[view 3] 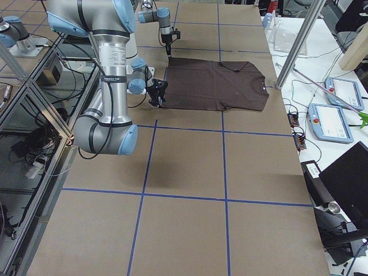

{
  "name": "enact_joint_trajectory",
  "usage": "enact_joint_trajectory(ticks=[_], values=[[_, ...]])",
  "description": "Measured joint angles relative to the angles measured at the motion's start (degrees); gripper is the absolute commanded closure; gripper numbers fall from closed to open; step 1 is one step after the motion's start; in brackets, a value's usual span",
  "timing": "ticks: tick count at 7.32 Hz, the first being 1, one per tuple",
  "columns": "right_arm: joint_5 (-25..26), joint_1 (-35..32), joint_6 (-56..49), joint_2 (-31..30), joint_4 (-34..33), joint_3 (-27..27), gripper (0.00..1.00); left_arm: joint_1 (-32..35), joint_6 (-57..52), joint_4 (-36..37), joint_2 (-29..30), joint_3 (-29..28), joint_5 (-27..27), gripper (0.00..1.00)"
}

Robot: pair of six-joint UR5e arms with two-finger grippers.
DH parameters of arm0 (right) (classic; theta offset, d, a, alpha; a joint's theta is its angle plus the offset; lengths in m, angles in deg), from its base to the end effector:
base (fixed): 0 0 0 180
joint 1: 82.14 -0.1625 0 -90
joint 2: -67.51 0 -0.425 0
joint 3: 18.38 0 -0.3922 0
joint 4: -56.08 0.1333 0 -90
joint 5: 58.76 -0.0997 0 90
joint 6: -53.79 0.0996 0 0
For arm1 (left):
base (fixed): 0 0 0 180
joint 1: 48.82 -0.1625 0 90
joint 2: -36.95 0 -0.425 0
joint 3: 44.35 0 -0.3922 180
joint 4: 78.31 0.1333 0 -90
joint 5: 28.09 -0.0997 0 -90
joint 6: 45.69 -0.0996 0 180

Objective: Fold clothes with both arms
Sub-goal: 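Grasp both hem corners nearest the robot with the left and right grippers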

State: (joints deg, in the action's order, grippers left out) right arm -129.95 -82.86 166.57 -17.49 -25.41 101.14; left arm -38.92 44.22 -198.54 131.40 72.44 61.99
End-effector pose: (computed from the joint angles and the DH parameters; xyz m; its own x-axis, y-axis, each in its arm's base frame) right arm -0.4953 -0.1717 0.3645 0.5841 0.3739 0.7204 -0.4968 0.8666 -0.0469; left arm 0.4730 -0.2177 0.3428 0.4708 -0.0806 -0.8786 0.1700 0.9854 0.0007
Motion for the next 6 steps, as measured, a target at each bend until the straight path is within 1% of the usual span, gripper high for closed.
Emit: enact_joint_trajectory(ticks=[2, 3, 4, 6], values=[[0.02, -0.05, -0.02, 0.00, -0.28, -0.02, 0.93, 0.03, 0.00, -0.01, -0.05, 0.05, -0.01, 1.00], [0.08, -0.06, 0.11, 0.08, -0.32, -0.01, 0.94, 0.03, 0.00, -0.03, -0.06, 0.11, -0.05, 1.00], [0.13, -0.06, 0.27, 0.07, -0.33, 0.00, 1.00, 0.02, 0.00, -0.02, -0.06, 0.20, -0.07, 1.00], [0.37, -0.18, 0.32, 0.02, -0.33, 0.03, 1.00, 0.01, 0.00, 0.00, -0.05, 0.33, -0.08, 1.00]])
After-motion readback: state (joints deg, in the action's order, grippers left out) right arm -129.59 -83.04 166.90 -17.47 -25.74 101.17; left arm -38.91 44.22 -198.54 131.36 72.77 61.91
